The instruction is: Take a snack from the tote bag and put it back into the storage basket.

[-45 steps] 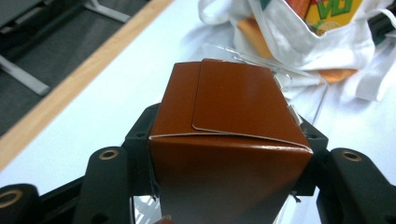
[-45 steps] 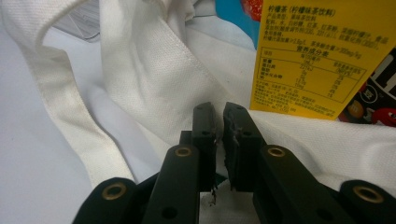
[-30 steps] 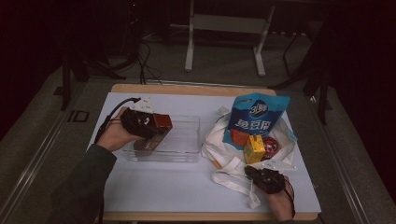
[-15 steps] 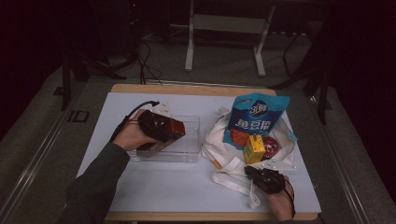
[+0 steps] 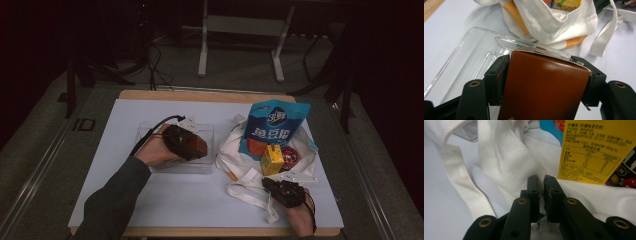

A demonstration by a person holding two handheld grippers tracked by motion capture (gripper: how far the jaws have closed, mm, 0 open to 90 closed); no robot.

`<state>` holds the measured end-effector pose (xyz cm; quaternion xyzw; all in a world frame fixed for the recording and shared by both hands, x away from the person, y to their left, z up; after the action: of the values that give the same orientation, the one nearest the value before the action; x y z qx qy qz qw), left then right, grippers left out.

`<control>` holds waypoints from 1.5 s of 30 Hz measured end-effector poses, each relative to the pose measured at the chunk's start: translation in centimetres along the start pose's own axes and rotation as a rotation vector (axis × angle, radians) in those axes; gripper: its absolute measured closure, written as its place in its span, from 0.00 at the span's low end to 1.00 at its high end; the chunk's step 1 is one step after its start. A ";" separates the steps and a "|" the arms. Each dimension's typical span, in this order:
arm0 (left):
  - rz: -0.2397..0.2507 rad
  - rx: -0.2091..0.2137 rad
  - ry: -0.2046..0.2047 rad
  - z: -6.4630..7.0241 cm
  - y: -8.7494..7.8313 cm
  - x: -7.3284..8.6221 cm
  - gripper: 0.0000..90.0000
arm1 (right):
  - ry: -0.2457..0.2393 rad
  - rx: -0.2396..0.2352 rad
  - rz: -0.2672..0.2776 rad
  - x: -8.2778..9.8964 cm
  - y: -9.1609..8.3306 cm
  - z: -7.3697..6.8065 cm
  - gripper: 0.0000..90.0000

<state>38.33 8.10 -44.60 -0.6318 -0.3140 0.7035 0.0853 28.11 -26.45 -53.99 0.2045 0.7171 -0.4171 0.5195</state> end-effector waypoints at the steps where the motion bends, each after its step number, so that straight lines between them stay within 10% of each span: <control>1: -0.005 0.004 0.001 0.1 0.2 0.0 0.39 | 0.000 0.000 0.000 0.0 0.0 0.0 0.93; 18: -0.071 0.044 -0.067 0.4 2.6 0.5 0.36 | 0.000 0.001 0.001 0.0 0.0 0.0 0.93; 45: 0.018 -0.025 -0.083 0.7 2.0 -0.1 0.34 | 0.000 0.001 0.003 0.0 0.0 0.0 0.93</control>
<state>38.22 6.22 -45.57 -0.6060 -0.3201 0.7259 0.0579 28.09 -26.47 -54.02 0.2060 0.7168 -0.4164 0.5200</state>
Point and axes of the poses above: each handheld gripper's, and its own axes: y roughly forward along the jaws, x roughly out of its underside, z roughly to its right, the point moved 2 cm from there along y, roughly forward along the jaws, and after that the axes turned 15 degrees about z, right-handed, at the moved point
